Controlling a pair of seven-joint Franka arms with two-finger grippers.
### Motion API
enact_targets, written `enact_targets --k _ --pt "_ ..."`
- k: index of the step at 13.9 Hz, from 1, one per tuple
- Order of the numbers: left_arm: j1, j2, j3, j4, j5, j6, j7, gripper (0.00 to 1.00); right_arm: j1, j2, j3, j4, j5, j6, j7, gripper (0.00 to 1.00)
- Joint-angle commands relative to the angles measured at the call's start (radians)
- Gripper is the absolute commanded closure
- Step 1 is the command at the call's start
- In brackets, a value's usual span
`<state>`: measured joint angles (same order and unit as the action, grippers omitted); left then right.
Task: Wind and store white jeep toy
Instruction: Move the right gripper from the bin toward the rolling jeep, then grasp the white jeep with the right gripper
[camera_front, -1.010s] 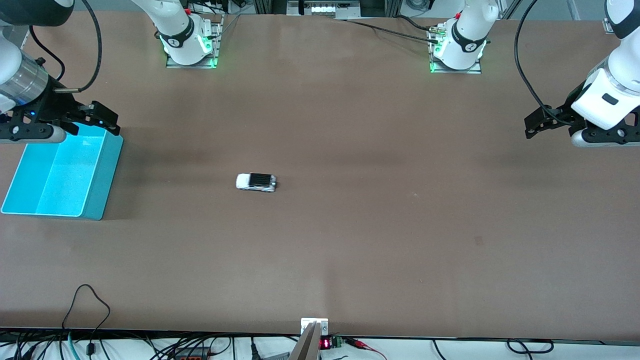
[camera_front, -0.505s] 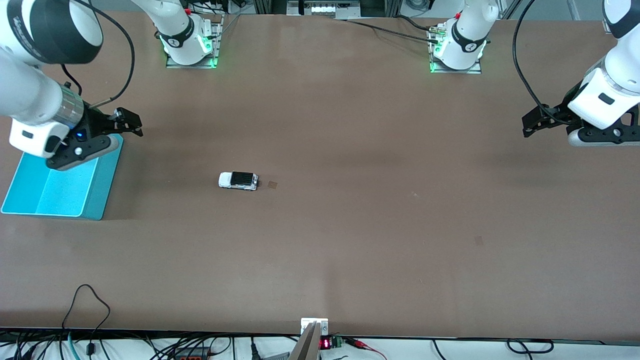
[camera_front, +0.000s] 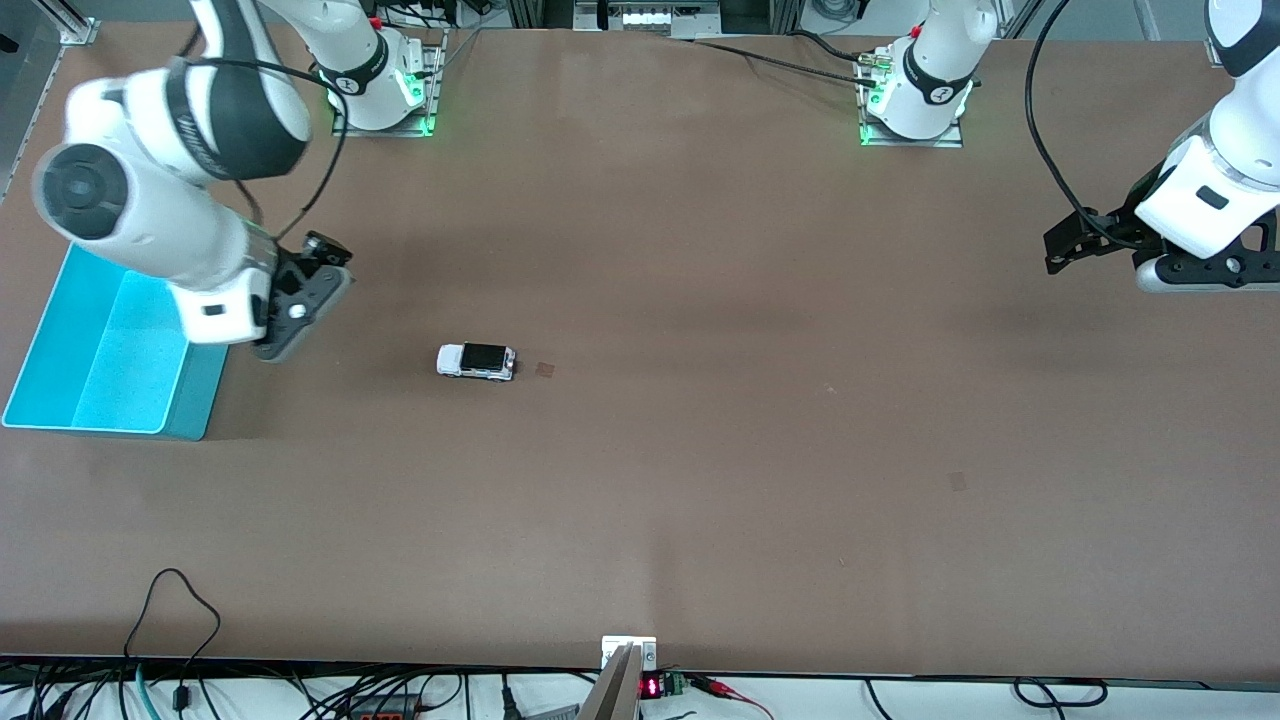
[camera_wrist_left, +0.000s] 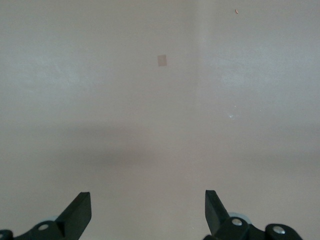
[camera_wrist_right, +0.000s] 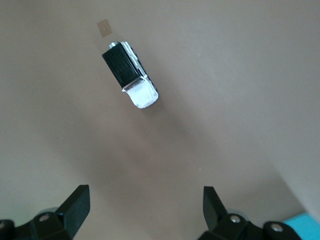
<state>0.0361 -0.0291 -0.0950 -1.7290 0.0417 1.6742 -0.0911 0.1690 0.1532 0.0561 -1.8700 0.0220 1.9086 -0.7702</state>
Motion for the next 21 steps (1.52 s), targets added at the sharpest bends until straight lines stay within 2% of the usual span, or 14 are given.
enact_targets --k 1,7,10,12,17,21 --pt "-0.002 0.005 0.003 0.020 -0.013 -0.022 0.005 0.00 0.044 0.005 -0.004 -0.081 0.009 0.133 -0.081 0.00" --pt "0.001 0.005 0.003 0.022 -0.013 -0.034 0.005 0.00 0.110 0.173 -0.002 -0.086 0.010 0.364 -0.081 0.00" --pt "0.001 0.005 0.003 0.022 -0.013 -0.036 0.005 0.00 0.115 0.261 0.027 -0.084 0.064 0.452 -0.083 0.00" --pt "0.001 0.005 0.003 0.022 -0.013 -0.036 0.005 0.00 0.125 0.302 0.033 -0.084 0.064 0.504 -0.083 0.00" --pt "0.001 0.005 0.003 0.022 -0.011 -0.037 0.004 0.00 0.178 0.364 0.033 -0.089 0.065 0.599 -0.083 0.00" --pt "0.001 0.003 0.003 0.022 -0.011 -0.050 0.005 0.00 0.185 0.364 0.033 -0.092 0.065 0.599 -0.081 0.00"
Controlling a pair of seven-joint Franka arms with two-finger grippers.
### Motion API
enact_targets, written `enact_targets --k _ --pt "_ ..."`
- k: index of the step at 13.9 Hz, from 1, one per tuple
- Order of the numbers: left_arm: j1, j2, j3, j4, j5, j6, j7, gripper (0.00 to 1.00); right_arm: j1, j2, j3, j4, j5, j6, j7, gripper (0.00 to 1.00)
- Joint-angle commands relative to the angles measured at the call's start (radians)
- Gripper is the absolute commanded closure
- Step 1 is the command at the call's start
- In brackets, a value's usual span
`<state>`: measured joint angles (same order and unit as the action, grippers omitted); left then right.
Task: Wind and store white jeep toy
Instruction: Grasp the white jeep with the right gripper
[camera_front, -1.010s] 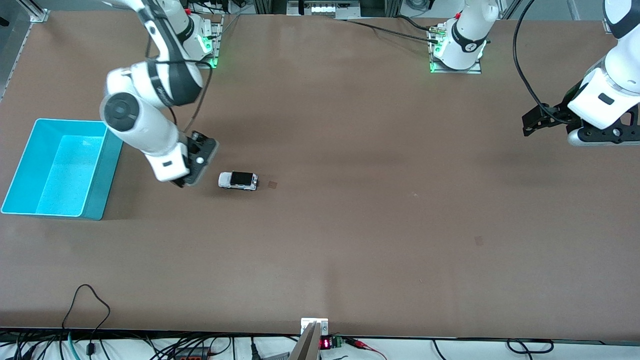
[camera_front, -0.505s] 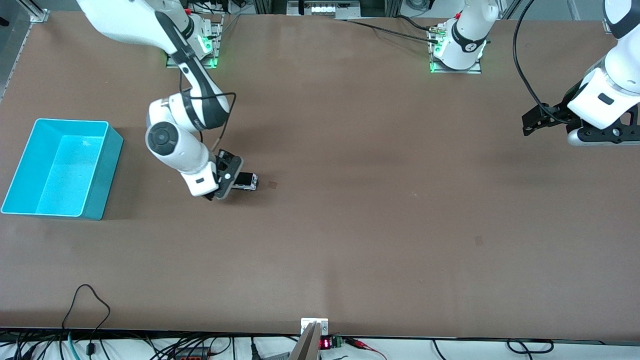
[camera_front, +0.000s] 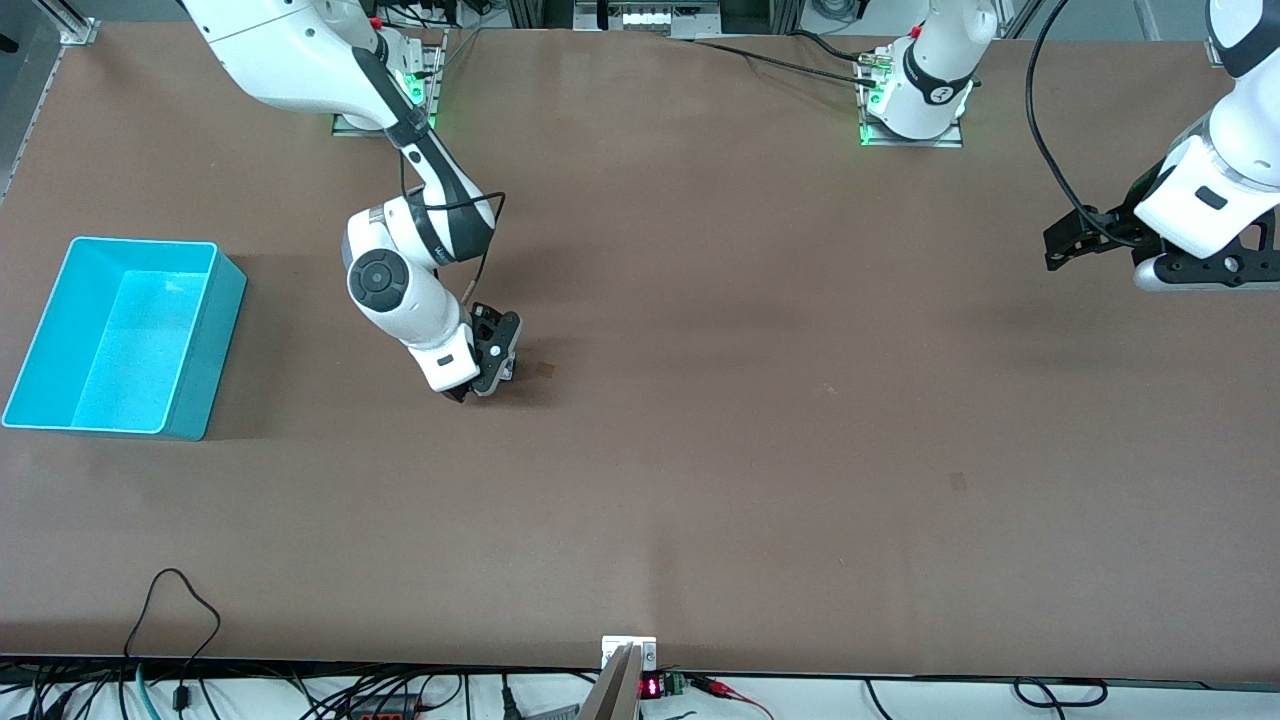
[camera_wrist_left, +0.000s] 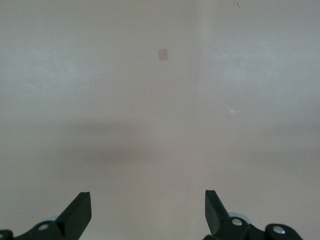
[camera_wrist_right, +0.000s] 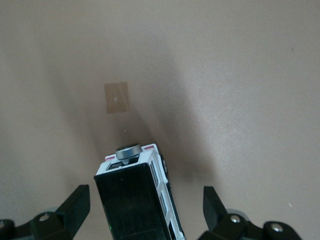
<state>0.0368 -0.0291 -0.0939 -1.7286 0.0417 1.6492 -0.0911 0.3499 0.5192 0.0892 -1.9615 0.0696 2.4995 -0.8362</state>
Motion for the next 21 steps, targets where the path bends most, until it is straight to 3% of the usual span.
enact_targets --k 1,7,8,10,11,12,15,17,21 --pt "0.000 0.003 0.002 0.021 -0.011 -0.025 0.004 0.00 0.004 -0.002 0.000 -0.008 0.018 0.010 -0.017 0.00" --pt "0.000 0.003 0.002 0.021 -0.011 -0.025 0.002 0.00 0.006 -0.025 -0.002 -0.071 0.018 0.048 -0.018 0.00" --pt "0.000 0.003 0.002 0.021 -0.013 -0.025 0.004 0.00 0.006 -0.028 -0.002 -0.073 0.016 0.048 -0.020 0.10" --pt "-0.001 0.003 0.002 0.021 -0.013 -0.025 0.004 0.00 0.006 -0.031 -0.002 -0.073 0.012 0.047 -0.023 0.55" --pt "-0.003 0.003 0.002 0.021 -0.011 -0.025 0.002 0.00 0.006 -0.031 -0.002 -0.073 0.012 0.045 -0.023 0.73" --pt "-0.003 0.003 0.002 0.021 -0.011 -0.026 0.001 0.00 0.008 -0.031 -0.002 -0.071 0.010 0.045 -0.023 0.84" --pt "-0.003 0.003 0.002 0.021 -0.011 -0.026 0.001 0.00 0.001 -0.077 -0.006 -0.062 0.009 0.035 -0.014 0.98" --pt "-0.003 0.003 0.002 0.021 -0.011 -0.032 -0.001 0.00 -0.017 -0.116 -0.026 -0.048 0.010 -0.016 -0.001 1.00" --pt "-0.005 0.003 0.000 0.021 -0.011 -0.032 -0.002 0.00 -0.029 -0.203 -0.164 -0.022 0.013 -0.145 0.035 1.00"
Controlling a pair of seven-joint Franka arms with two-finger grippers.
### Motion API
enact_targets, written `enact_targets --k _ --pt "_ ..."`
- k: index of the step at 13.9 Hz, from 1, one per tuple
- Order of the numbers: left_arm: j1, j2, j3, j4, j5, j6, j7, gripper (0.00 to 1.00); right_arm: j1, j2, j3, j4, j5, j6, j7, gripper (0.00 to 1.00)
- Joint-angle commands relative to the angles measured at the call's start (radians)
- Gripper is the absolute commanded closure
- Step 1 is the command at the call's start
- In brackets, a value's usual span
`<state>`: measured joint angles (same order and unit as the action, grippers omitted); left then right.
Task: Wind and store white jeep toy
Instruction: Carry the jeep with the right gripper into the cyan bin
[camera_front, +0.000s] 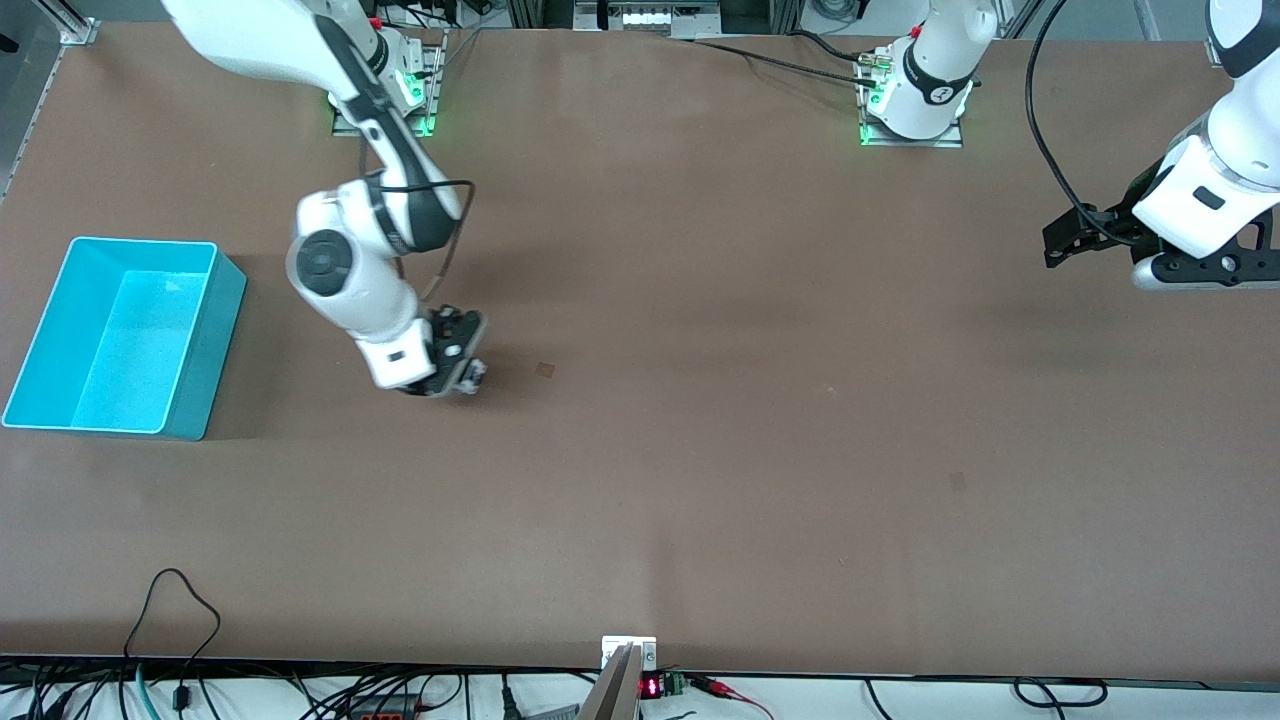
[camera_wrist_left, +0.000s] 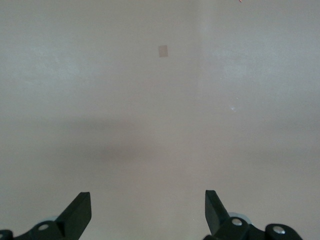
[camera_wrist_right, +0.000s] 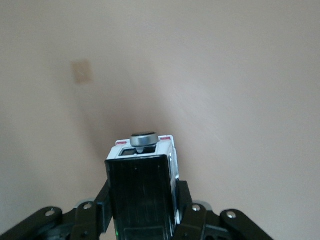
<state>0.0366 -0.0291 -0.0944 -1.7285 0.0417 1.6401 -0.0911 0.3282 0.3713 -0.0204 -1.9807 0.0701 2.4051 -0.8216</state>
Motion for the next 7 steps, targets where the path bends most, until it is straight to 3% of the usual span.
enact_targets --k 1,7 --pt "-0.004 0.003 0.001 0.021 -0.011 -0.023 -0.001 0.00 -0.008 -0.080 -0.090 -0.003 0.011 -0.069 0.035 1.00" --pt "-0.004 0.005 0.002 0.030 -0.011 -0.026 0.001 0.00 -0.018 -0.210 -0.269 -0.015 0.002 -0.182 0.208 1.00"
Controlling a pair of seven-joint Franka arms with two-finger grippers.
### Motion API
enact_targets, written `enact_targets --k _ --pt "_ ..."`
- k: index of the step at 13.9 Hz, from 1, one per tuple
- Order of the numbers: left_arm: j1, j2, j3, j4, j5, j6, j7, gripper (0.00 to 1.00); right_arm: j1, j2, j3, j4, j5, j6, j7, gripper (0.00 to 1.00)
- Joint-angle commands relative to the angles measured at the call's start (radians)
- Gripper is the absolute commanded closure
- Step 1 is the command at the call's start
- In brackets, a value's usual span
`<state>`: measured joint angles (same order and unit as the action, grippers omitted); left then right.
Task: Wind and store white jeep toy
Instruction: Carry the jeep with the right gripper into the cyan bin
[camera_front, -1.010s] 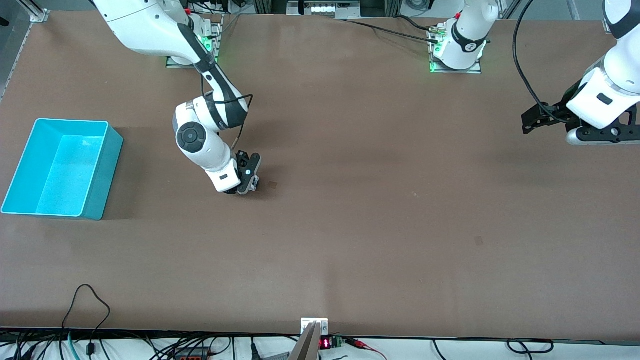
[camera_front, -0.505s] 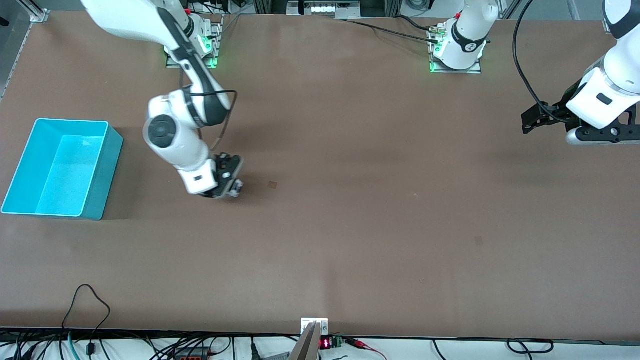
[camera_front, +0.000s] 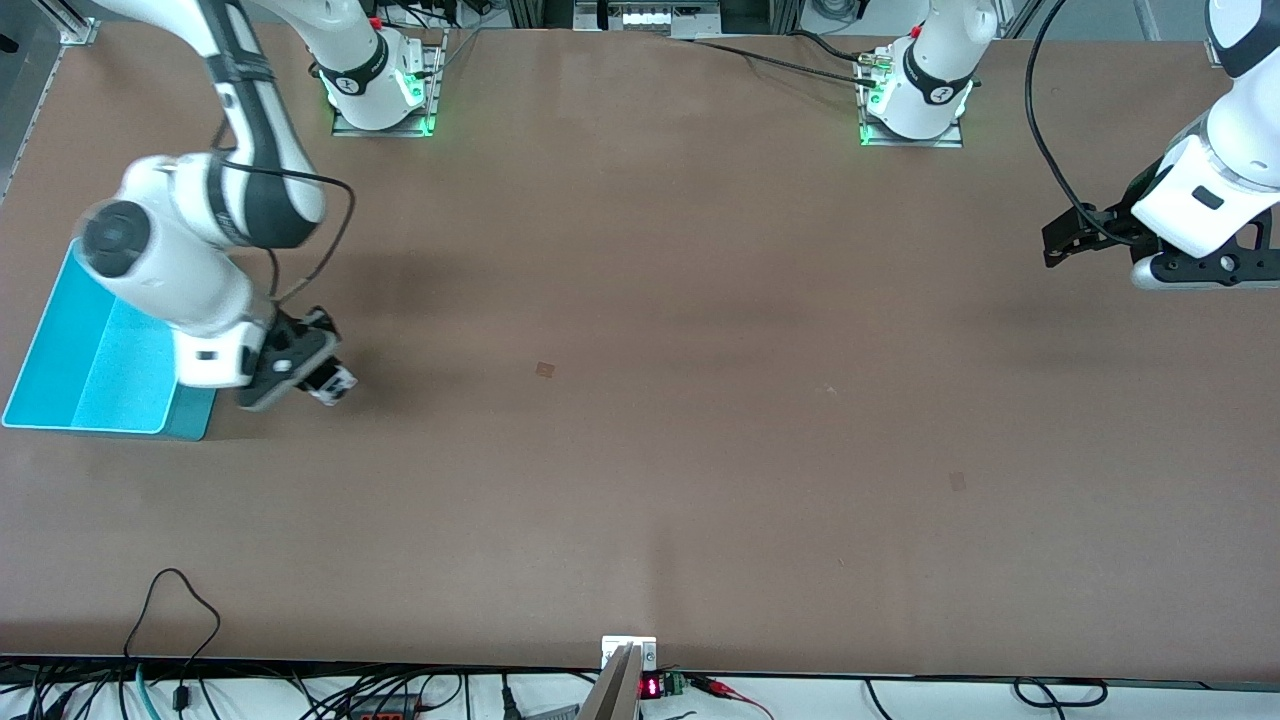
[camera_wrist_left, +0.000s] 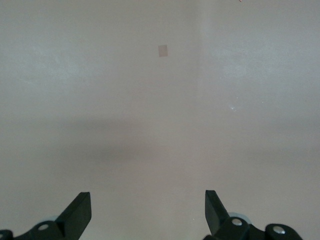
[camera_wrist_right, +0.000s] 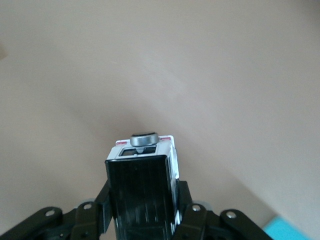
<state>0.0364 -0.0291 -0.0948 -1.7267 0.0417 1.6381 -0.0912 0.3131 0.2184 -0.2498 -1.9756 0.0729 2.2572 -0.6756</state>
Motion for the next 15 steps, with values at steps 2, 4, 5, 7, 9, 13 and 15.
enact_targets --k 2,4,5,7,9,13,15 --pt "-0.004 0.005 0.003 0.030 -0.011 -0.030 0.002 0.00 -0.052 -0.076 -0.090 -0.023 -0.001 -0.044 0.077 1.00" --pt "-0.004 0.005 0.003 0.030 -0.011 -0.035 0.001 0.00 -0.142 -0.077 -0.109 -0.025 -0.002 -0.044 0.076 1.00" --pt "-0.004 0.005 0.003 0.030 -0.011 -0.035 0.002 0.00 -0.184 -0.077 -0.109 -0.025 -0.002 -0.045 0.074 1.00" --pt "-0.004 0.005 0.003 0.030 -0.011 -0.037 0.002 0.00 -0.276 -0.074 -0.109 -0.061 -0.002 -0.033 0.076 1.00" --pt "-0.006 0.005 0.003 0.030 -0.011 -0.037 0.002 0.00 -0.322 -0.067 -0.109 -0.074 0.002 -0.033 0.079 1.00" --pt "-0.006 0.005 0.003 0.030 -0.011 -0.038 -0.001 0.00 -0.388 -0.044 -0.109 -0.138 0.005 0.054 0.076 1.00" --pt "-0.006 0.005 0.003 0.030 -0.011 -0.038 -0.001 0.00 -0.426 -0.019 -0.108 -0.178 0.007 0.126 0.071 1.00"
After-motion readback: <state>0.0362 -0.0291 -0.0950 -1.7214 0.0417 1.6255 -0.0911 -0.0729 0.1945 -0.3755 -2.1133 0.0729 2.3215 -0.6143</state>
